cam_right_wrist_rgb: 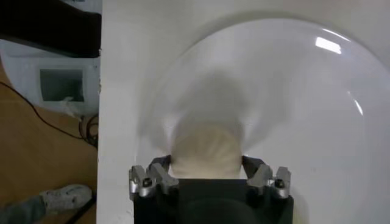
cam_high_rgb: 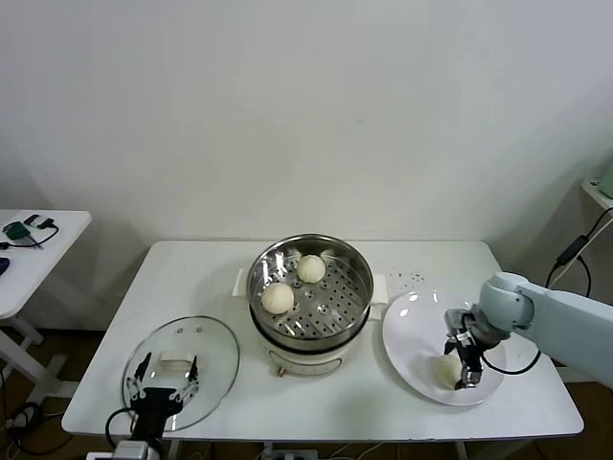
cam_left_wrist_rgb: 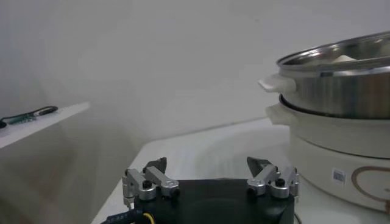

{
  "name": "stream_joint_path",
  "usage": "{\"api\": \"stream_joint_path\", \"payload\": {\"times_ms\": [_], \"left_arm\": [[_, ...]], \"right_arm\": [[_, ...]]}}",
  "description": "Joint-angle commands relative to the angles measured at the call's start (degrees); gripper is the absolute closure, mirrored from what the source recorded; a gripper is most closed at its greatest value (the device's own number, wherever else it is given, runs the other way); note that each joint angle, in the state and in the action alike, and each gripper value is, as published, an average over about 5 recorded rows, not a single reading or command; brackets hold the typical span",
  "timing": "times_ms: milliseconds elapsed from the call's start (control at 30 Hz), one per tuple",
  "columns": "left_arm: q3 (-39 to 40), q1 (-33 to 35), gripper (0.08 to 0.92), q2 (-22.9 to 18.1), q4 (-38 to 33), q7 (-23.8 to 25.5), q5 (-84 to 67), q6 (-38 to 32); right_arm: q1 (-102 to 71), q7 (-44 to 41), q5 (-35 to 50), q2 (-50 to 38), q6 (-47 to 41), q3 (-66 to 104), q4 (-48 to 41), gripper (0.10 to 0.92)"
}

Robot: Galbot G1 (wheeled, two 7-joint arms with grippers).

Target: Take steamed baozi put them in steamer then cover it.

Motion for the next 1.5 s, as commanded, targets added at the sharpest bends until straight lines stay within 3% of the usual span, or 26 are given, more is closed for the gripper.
{"api": "stream_joint_path", "payload": {"times_ms": [33, 200, 433, 700, 1133, 1500], "left_arm": [[0.1, 0.1, 0.177, 0.0, -0.1, 0.0, -0.2, 0.0], [0.0, 0.5, 0.177, 0.1, -0.1, 0.0, -0.2, -0.2], [0.0, 1.1, 0.177, 0.1, -0.7, 0.1, -0.4, -0.5], [0.5, 1.2, 0.177, 0.2, -0.5, 0.2, -0.7, -0.3], [0.8, 1.4, 0.177, 0.4, -0.5, 0.3, -1.3, -0.7], [0.0, 1.6, 0.177, 0.5, -0.1, 0.2, -2.2, -0.8]], "right_arm": [[0.7, 0.1, -0.2, 0.6, 0.2, -0.4, -0.6, 0.321], [8.8, -0.7, 1.2, 1.1, 4.4, -5.0, -1.3, 0.336], [34.8, -6.0, -2.8, 8.7, 31.5, -20.1, -8.0, 0.338], [51.3, -8.1, -5.4, 19.2, 48.1, -25.7, -4.7, 0.322], [44.0, -8.5, -12.0, 35.1, 52.3, -16.3, 0.6, 0.329], [32.0, -8.7, -16.5, 42.5, 51.2, -14.8, 2.3, 0.321]]}}
